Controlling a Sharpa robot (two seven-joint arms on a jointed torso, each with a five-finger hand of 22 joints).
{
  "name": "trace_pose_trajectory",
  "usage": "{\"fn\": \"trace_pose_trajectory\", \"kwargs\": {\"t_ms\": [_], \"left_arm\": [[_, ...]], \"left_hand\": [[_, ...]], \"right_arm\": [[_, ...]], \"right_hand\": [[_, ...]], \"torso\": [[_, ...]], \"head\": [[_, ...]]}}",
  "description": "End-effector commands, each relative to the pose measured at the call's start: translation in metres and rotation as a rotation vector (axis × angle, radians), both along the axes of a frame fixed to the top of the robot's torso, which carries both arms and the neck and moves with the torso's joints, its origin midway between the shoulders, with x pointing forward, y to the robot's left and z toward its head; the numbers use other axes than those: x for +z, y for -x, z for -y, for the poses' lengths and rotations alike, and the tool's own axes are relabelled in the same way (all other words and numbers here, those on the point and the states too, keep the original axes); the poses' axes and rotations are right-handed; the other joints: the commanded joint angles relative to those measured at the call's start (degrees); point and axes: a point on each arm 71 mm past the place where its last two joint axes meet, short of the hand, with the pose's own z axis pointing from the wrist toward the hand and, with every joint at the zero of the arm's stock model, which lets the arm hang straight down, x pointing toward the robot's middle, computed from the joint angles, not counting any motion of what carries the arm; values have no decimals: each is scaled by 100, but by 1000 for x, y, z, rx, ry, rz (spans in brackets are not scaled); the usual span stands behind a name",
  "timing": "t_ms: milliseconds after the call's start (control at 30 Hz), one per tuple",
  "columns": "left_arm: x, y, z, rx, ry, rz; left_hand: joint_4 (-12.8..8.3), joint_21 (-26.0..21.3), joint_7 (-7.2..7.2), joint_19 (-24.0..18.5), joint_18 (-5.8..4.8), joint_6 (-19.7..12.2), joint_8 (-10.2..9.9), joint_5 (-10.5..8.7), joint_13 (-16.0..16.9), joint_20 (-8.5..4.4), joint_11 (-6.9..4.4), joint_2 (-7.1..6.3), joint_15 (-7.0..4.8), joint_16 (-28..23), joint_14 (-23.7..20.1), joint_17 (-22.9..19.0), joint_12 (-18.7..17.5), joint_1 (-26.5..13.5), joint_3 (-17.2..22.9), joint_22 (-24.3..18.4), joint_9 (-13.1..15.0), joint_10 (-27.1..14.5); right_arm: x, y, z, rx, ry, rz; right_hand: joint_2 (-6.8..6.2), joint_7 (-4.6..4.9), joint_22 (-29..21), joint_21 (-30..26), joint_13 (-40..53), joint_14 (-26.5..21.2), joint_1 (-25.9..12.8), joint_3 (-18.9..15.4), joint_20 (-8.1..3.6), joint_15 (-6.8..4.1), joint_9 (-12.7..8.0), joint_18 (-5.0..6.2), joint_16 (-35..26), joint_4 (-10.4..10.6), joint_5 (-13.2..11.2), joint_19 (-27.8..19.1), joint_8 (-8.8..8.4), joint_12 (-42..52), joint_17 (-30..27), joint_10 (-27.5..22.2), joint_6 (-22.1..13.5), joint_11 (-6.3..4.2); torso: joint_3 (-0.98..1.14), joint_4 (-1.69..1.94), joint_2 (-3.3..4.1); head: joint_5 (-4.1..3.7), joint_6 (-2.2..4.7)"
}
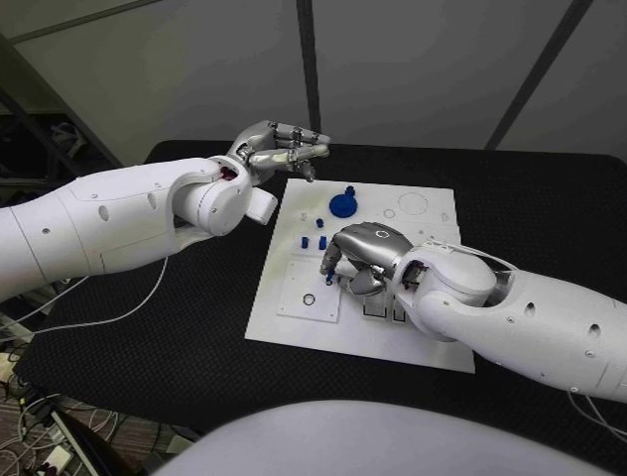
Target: Assemble the parts on the task board
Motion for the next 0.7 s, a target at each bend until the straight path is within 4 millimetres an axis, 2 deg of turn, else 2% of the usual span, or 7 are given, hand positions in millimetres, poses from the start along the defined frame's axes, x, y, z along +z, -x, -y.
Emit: {"fn": "trace_pose_trajectory", "kwargs": {"t_ms": [33, 700], "left_arm": [[2, 0, 1, -7, 8, 4], [2, -1, 0, -8, 8, 2]], "left_hand": [[-6, -11, 18, -37, -108, 26, 28, -16, 4, -10, -2, 59, 13, -19, -45, -8, 22, 2, -41, -8, -7, -30], [-2, -22, 16, -39, -108, 28, 31, -16, 4, -8, -1, 67, 15, -24, -49, -16, 30, -6, -54, -17, -8, -39]], "right_arm": [[-1, 0, -1, 11, 15, -4], [-9, 0, -1, 11, 39, -16]], "right_hand": [[65, 11, 5, 20, 53, 236, -13, 15, -1, -53, -9, -81, 37, -13, 31, 27, -36, 6, 6, 129, -5, -115], [68, 13, 15, 27, 54, 236, -18, 17, 3, -52, -11, -82, 42, -19, 35, 29, -39, 0, 10, 124, -10, -112]], "torso": [[-2, 1, -1], [-2, 3, -1]], "head": [[7, -13], [49, -72]]}}
